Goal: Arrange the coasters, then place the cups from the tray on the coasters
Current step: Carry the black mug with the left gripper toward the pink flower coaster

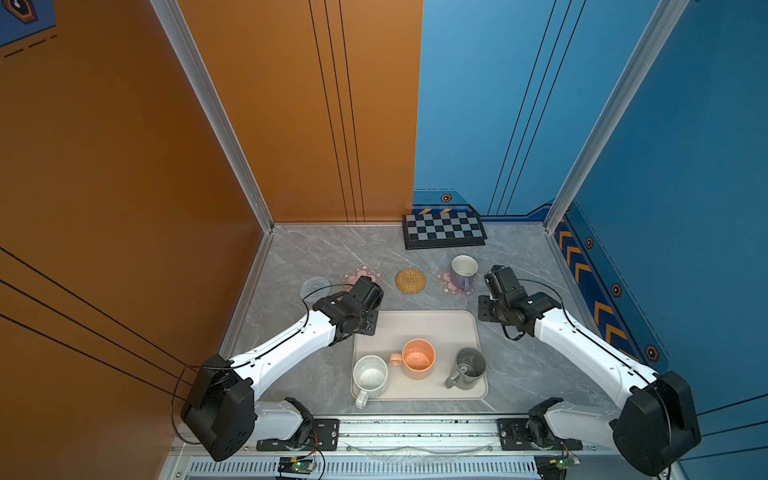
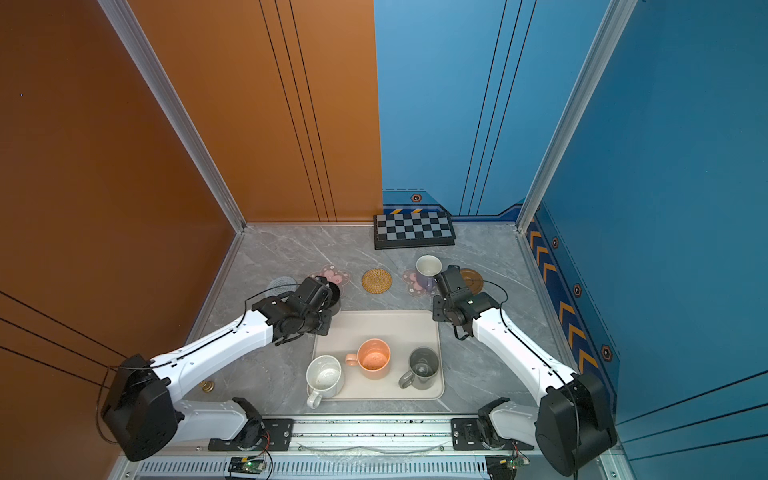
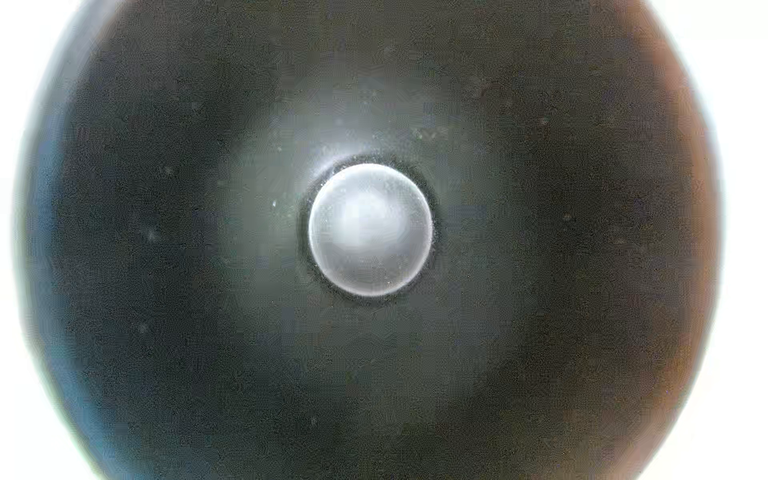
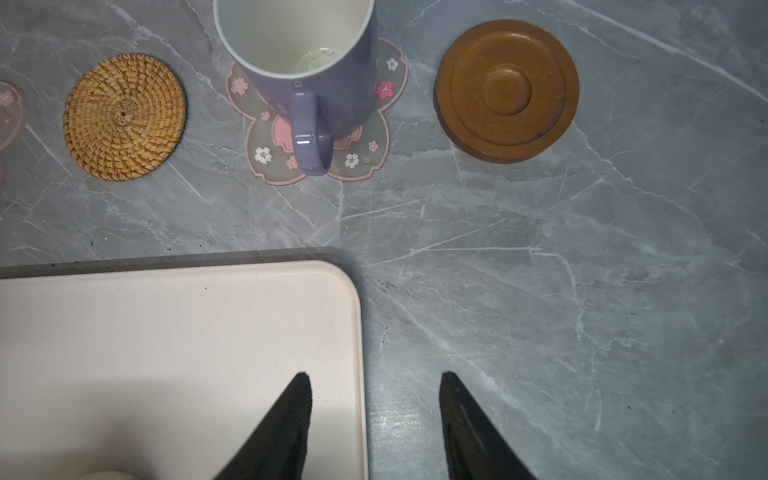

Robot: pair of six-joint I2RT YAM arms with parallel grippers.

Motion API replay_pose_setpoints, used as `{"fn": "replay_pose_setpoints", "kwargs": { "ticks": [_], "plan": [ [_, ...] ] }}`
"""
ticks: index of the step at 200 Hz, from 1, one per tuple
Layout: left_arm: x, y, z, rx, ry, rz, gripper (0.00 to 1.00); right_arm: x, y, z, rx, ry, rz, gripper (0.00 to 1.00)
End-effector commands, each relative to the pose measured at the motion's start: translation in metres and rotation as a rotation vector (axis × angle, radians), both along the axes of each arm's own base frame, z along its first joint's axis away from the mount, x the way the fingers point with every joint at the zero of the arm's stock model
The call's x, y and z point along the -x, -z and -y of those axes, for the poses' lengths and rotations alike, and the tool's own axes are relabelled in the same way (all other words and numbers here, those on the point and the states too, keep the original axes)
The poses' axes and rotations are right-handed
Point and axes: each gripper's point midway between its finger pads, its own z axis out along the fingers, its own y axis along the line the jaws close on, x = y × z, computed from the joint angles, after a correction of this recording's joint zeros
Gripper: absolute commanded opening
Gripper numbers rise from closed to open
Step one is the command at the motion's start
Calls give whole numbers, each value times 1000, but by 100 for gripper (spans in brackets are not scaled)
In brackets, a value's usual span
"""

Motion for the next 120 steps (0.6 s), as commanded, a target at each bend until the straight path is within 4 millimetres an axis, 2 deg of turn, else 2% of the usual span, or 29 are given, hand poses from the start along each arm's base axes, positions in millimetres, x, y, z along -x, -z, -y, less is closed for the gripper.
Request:
{"fn": "replay_pose_setpoints", "kwargs": {
  "ticks": [1, 12, 15, 22, 60, 120],
  "plan": [
    [-25, -22, -6, 14, -40, 66, 0, 0, -9, 7, 11, 6, 36, 53],
    [-29, -18, -12, 9, -58, 52, 0, 0, -13, 8, 5, 9, 44, 53],
    [-35, -28, -10, 21, -61, 72, 0, 0, -13, 8, 5, 10, 44, 53],
    [-41, -30, -12, 19, -71, 79, 0, 0, -16, 8, 3, 12, 48, 53],
    [-68, -34, -27, 10, -121, 81, 0, 6, -15, 16, 18, 47, 32, 54],
    [-104, -23, -39, 16, -181, 76, 0, 8, -21, 20, -10, 96, 46, 54]
  ]
}}
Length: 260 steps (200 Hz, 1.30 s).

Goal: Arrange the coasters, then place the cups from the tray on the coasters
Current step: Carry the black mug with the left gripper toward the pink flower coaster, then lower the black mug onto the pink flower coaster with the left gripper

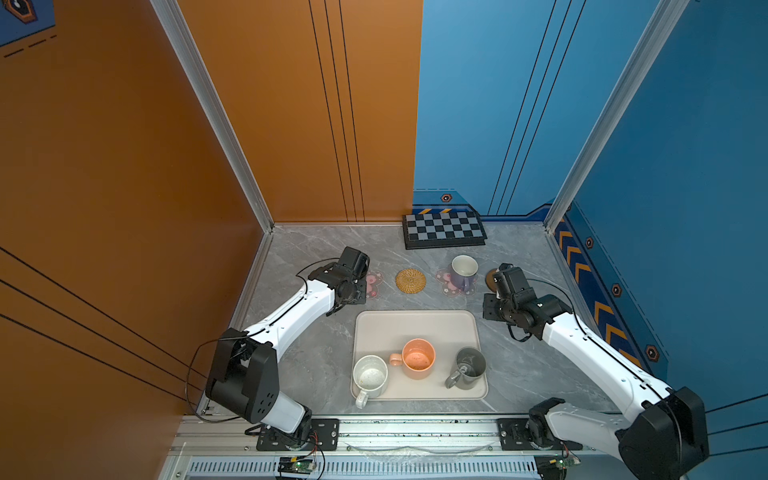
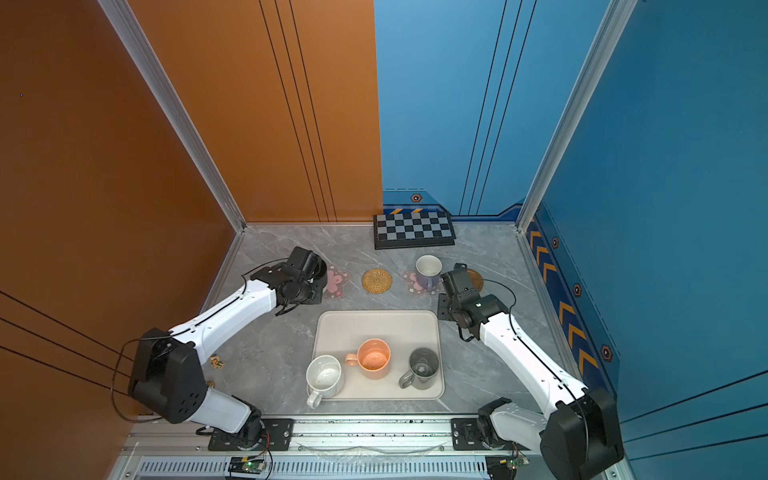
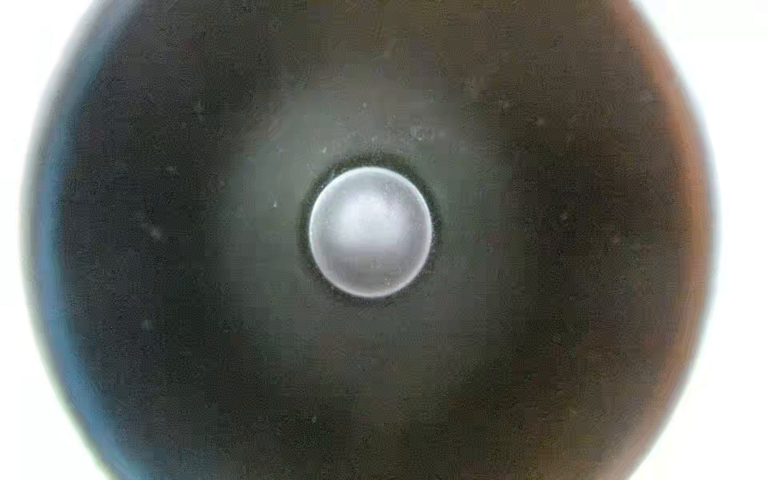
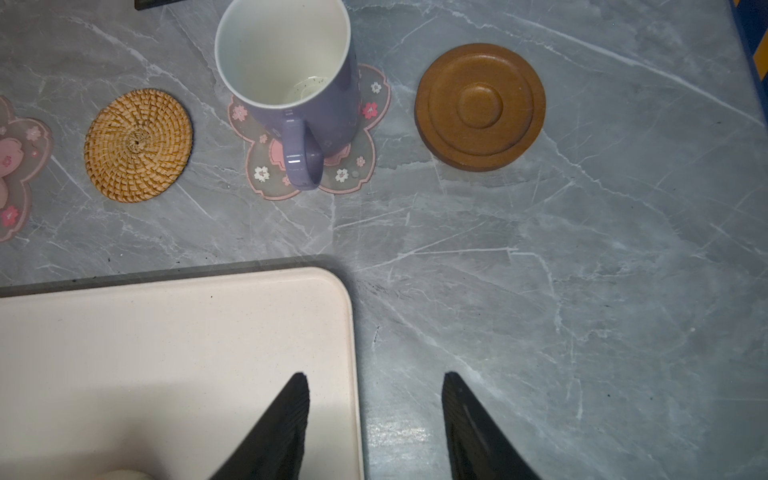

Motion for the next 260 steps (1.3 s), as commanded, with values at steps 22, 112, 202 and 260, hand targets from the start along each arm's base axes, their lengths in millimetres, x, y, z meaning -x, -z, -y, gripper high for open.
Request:
{"fn": "replay_pose_setpoints", "kwargs": {
  "ticks": [22, 112, 202, 260],
  "plan": [
    [-40, -14, 2, 58, -33, 102, 0, 3, -8, 10, -6, 70, 15, 55],
    [-75, 5, 14, 83, -58, 110, 0, 3, -8, 13, 0, 72, 14, 55],
    [-88, 20, 14, 59, -83, 91, 0, 6, 0, 23, 4, 86, -10, 56],
    [-89, 28, 18, 65, -89, 74, 0, 5, 4, 18, -12, 79, -27, 56]
  ]
}}
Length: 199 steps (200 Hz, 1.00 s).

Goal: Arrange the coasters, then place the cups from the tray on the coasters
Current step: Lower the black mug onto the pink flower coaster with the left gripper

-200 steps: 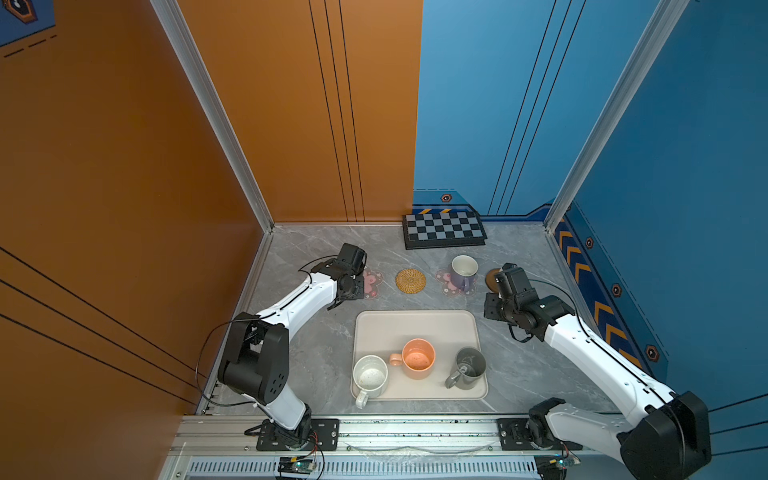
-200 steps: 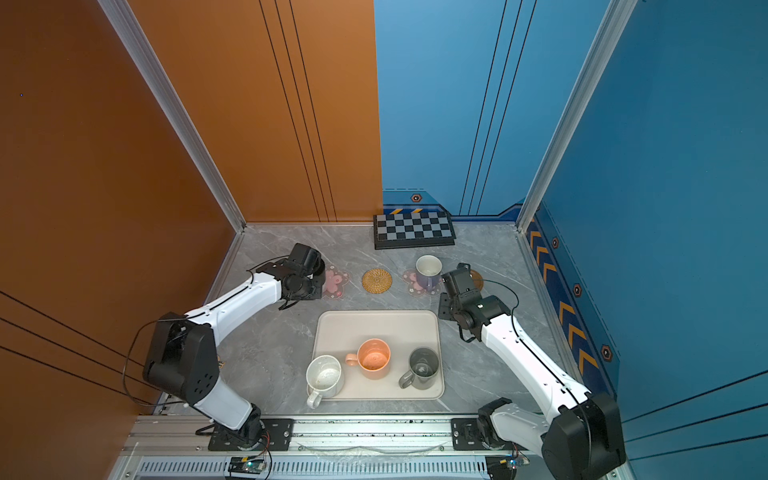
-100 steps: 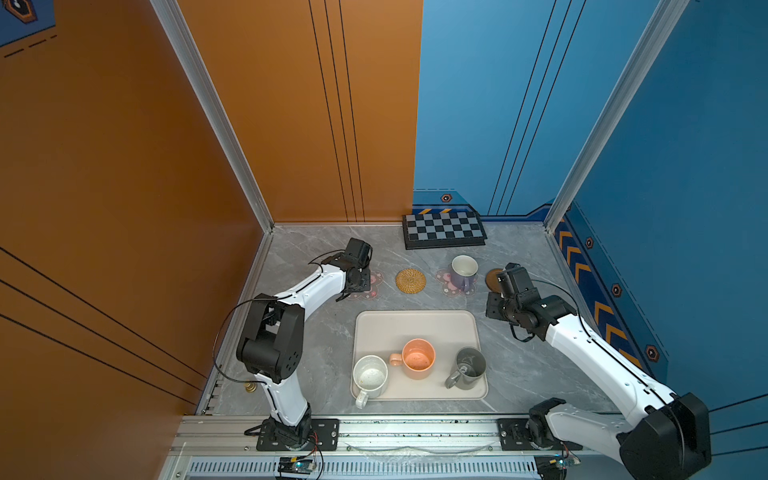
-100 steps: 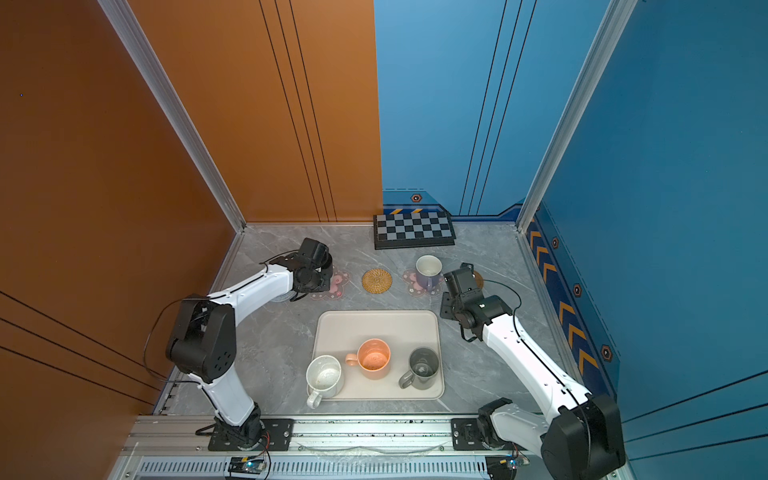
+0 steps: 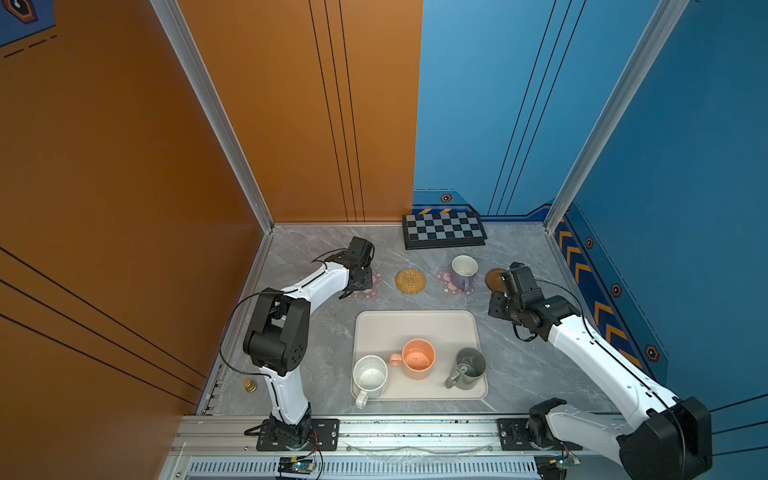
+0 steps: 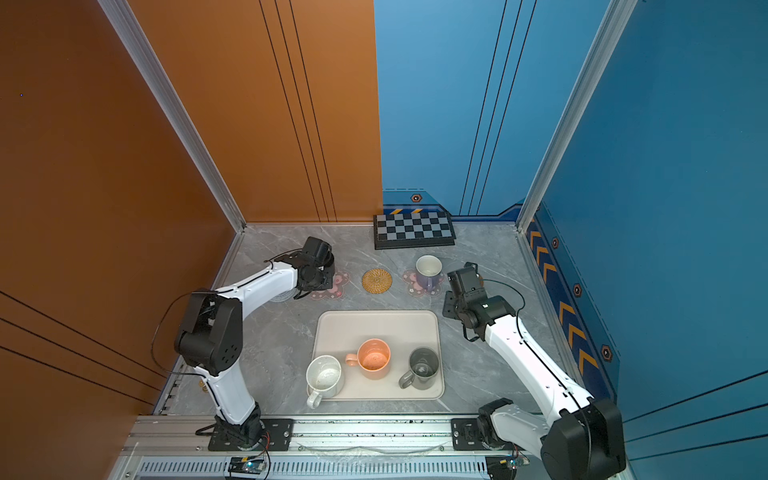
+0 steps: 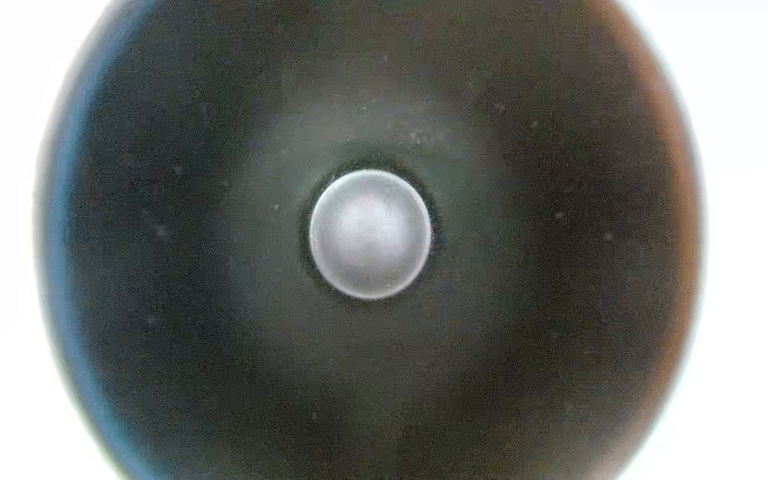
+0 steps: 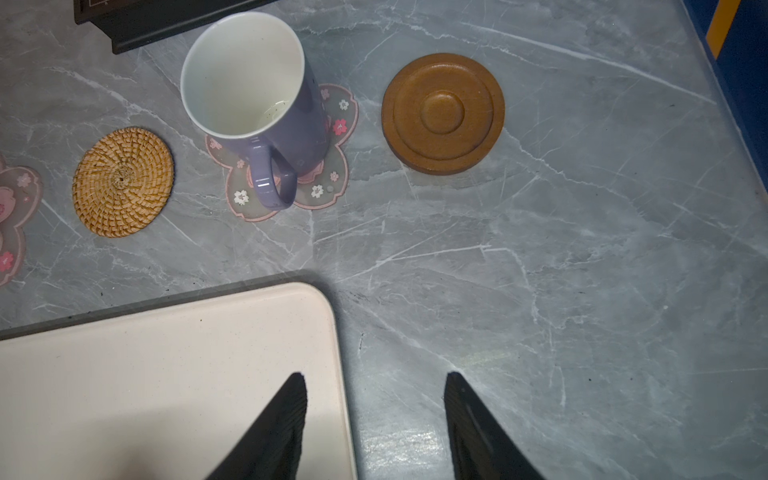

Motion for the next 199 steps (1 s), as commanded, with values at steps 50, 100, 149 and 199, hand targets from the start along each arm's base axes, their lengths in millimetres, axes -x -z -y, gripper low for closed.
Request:
{"fn": "replay_pose_setpoints", "kwargs": {
  "ticks": [50, 100, 149, 199],
  "plan": [
    [-19, -9, 12, 26, -29, 68, 0, 8, 8, 3, 6, -4, -34, 56],
    [-19, -8, 13, 35, -50, 68, 0, 7, 8, 2, 5, -9, -37, 56],
    [-14, -3, 9, 24, -65, 59, 0, 7, 9, 3, 9, -10, -41, 57],
    [-9, 4, 13, 47, -67, 35, 0, 7, 10, 3, 11, -12, -45, 57]
  ]
}}
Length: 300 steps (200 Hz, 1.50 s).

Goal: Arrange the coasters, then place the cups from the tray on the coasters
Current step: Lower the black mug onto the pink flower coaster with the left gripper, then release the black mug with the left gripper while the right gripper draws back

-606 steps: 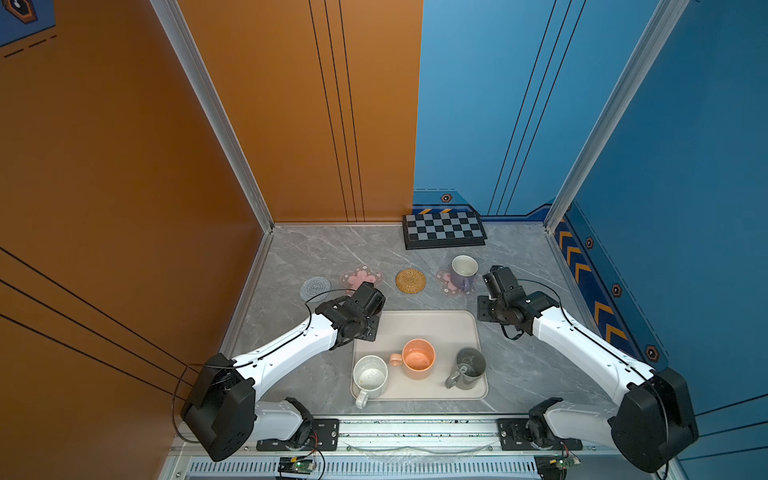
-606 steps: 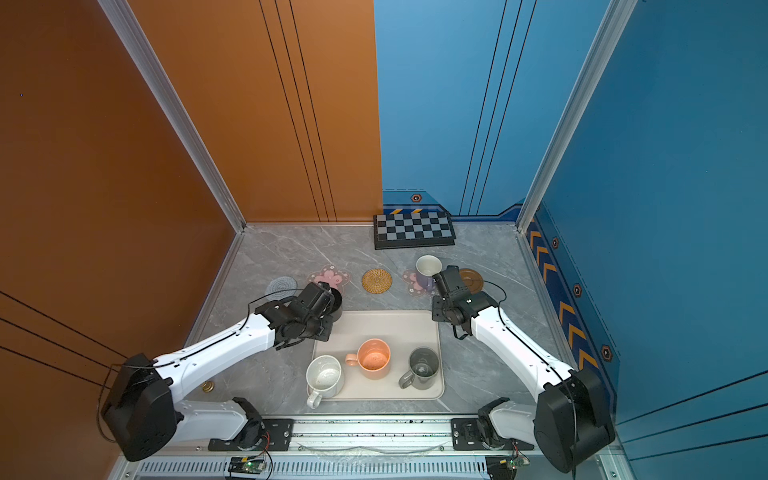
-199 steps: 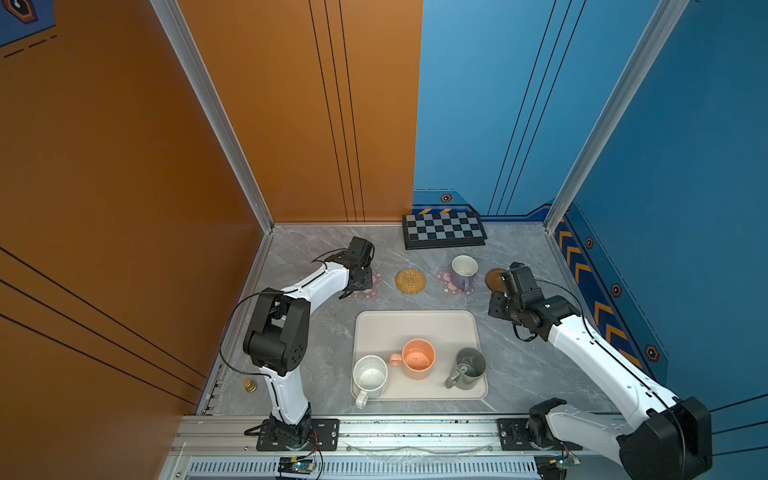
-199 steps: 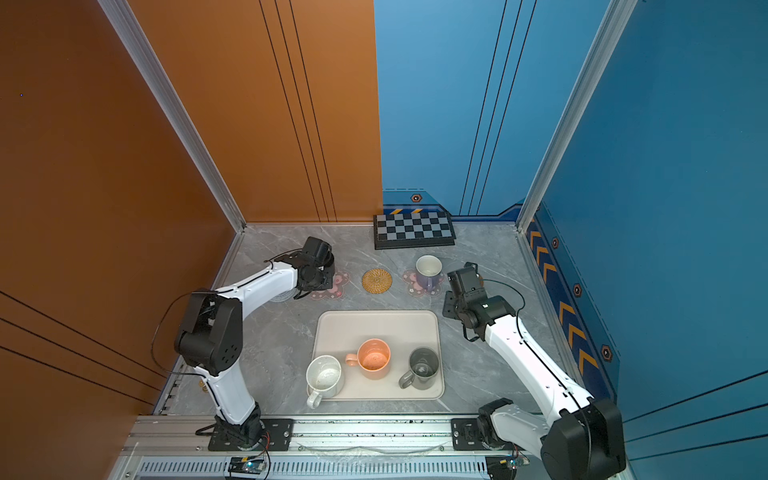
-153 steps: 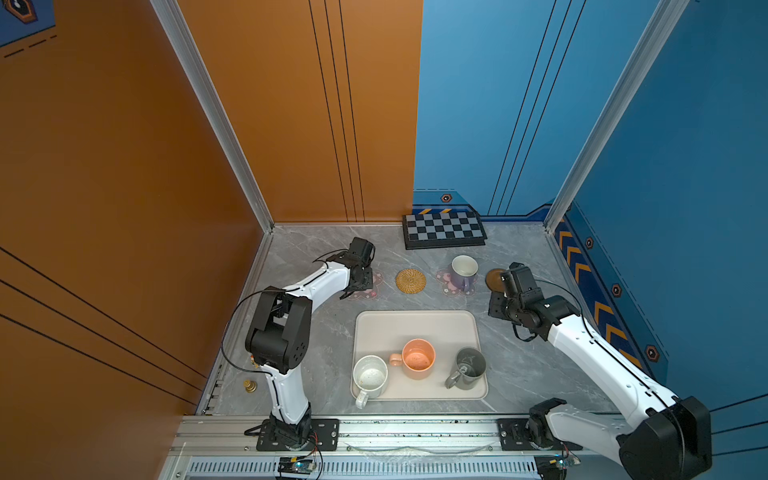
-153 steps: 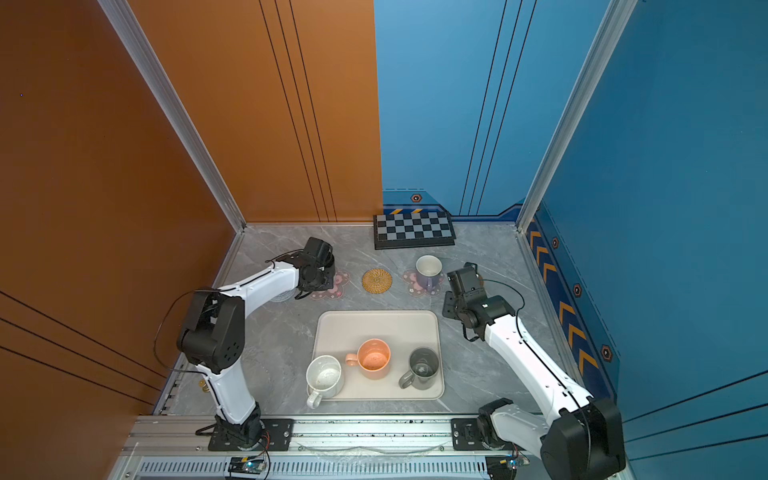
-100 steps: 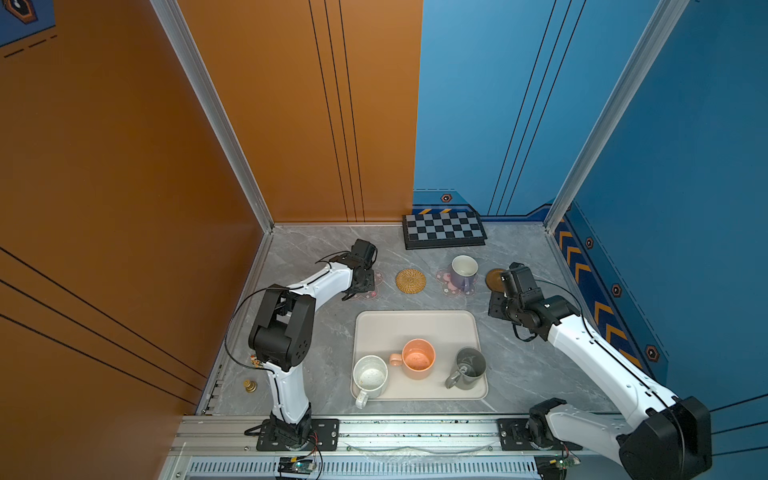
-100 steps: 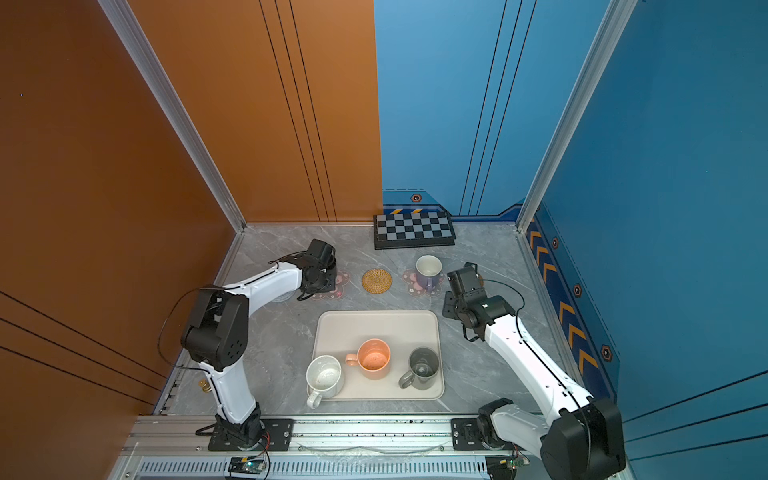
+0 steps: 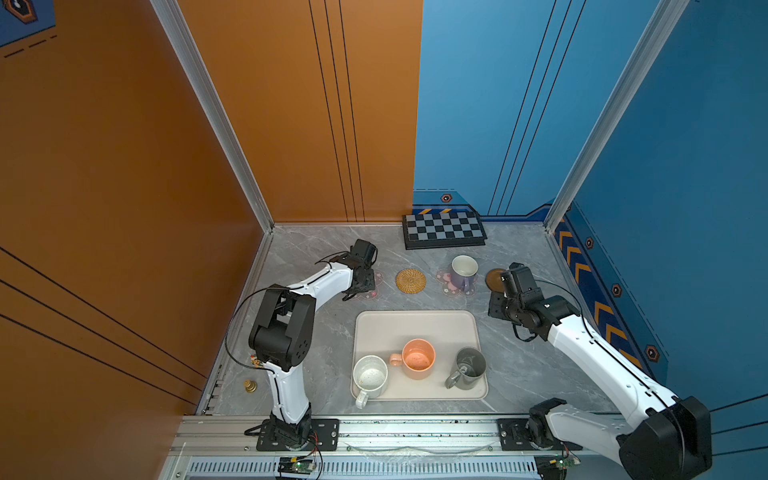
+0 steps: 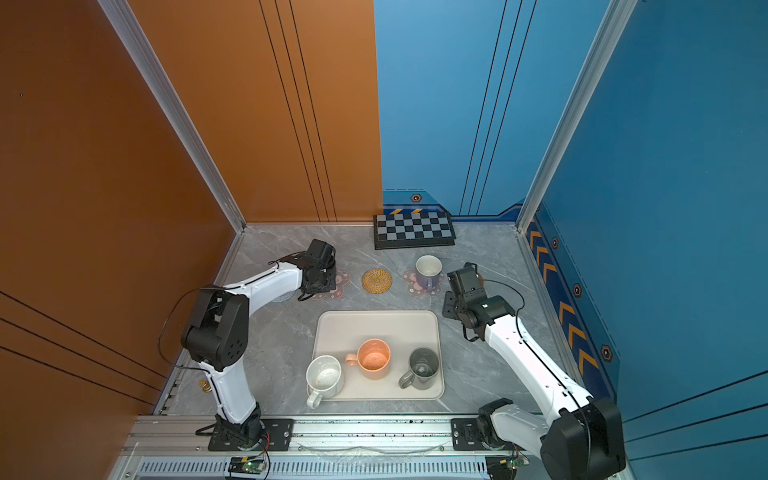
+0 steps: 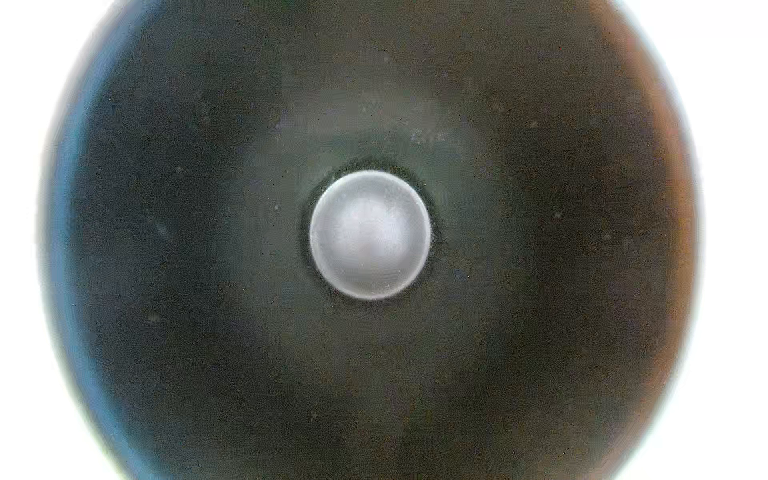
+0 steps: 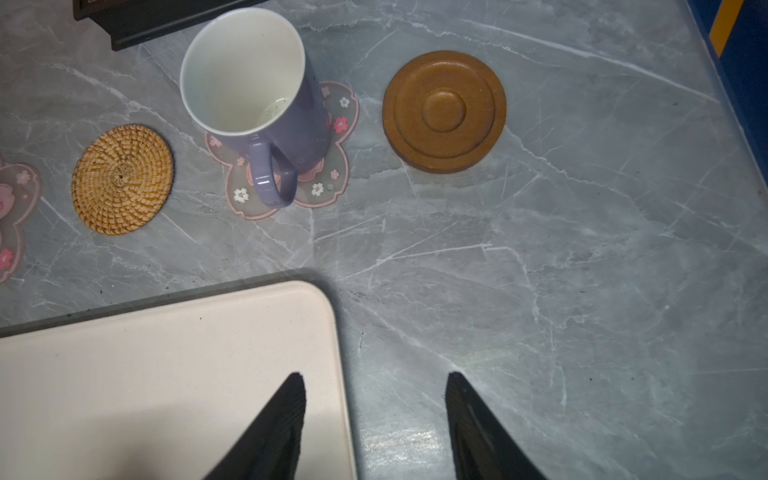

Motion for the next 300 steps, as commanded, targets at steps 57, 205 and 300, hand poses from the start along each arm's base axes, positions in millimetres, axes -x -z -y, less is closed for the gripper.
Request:
{"fn": "replay_pose_setpoints", "kwargs": {
  "ticks": [57, 205, 300],
  "plan": [
    [-4, -7, 11, 29, 7, 46, 13, 8, 14, 3, 7, -7, -53, 57],
    [13, -24, 3, 26, -10, 62, 45, 15, 10, 2, -15, -22, -41, 59],
    [65, -55, -5, -22, 30, 69, 51, 23, 5, -1, -24, -31, -42, 59]
  ]
}}
